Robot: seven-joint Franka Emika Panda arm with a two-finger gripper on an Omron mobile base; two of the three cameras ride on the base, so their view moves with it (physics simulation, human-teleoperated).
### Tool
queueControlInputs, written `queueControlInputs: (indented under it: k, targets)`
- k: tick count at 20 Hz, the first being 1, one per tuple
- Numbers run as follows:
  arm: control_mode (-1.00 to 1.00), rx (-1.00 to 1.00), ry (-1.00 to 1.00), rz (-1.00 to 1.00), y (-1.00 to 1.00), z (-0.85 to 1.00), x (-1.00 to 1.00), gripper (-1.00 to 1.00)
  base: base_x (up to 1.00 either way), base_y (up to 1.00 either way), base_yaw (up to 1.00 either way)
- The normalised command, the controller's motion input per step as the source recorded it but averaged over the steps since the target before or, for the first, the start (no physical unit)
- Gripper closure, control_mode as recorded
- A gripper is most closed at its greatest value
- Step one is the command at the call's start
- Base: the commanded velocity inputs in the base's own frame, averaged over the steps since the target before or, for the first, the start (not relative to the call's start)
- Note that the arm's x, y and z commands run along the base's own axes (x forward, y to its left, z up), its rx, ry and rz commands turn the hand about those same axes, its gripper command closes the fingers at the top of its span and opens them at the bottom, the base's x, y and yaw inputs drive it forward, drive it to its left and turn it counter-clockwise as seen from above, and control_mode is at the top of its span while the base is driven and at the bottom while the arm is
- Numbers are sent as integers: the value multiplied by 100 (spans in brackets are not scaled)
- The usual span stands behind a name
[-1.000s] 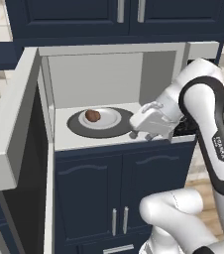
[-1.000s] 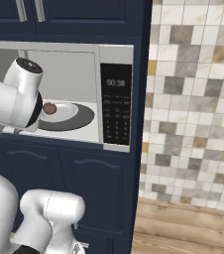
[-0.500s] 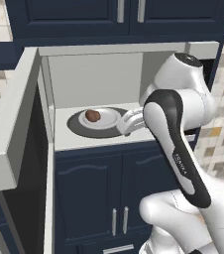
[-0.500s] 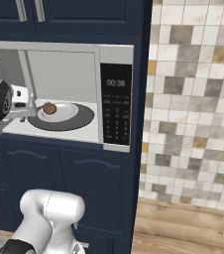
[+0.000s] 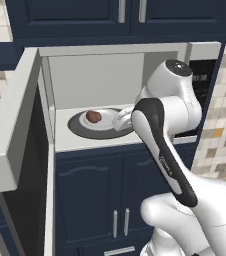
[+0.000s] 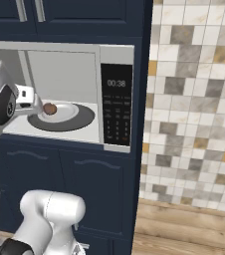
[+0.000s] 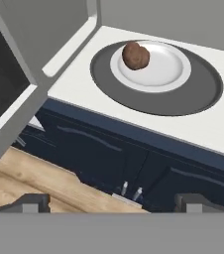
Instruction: Retrieve the reheated potato from the microwave, then place the potato, cheese, and condiment on the cutting board.
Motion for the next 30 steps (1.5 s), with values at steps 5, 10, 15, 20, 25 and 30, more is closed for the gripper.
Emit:
queueControlInputs:
  k: [5, 10, 15, 20, 25, 30]
  targets:
    - [-100, 0, 0, -2, 0, -6, 51, -100, 0, 0, 0]
    - [-100, 0, 0, 0, 0, -11, 56, -100, 0, 0, 0]
    - [-100, 0, -5, 0, 7, -22, 38, -100, 0, 0, 0]
    - [-100, 0, -8, 1, 6, -23, 20, -100, 0, 0, 0]
    - [-100, 2, -2, 0, 9, -14, 31, -100, 0, 0, 0]
    - [-100, 2, 0, 0, 12, -5, 45, -100, 0, 0, 0]
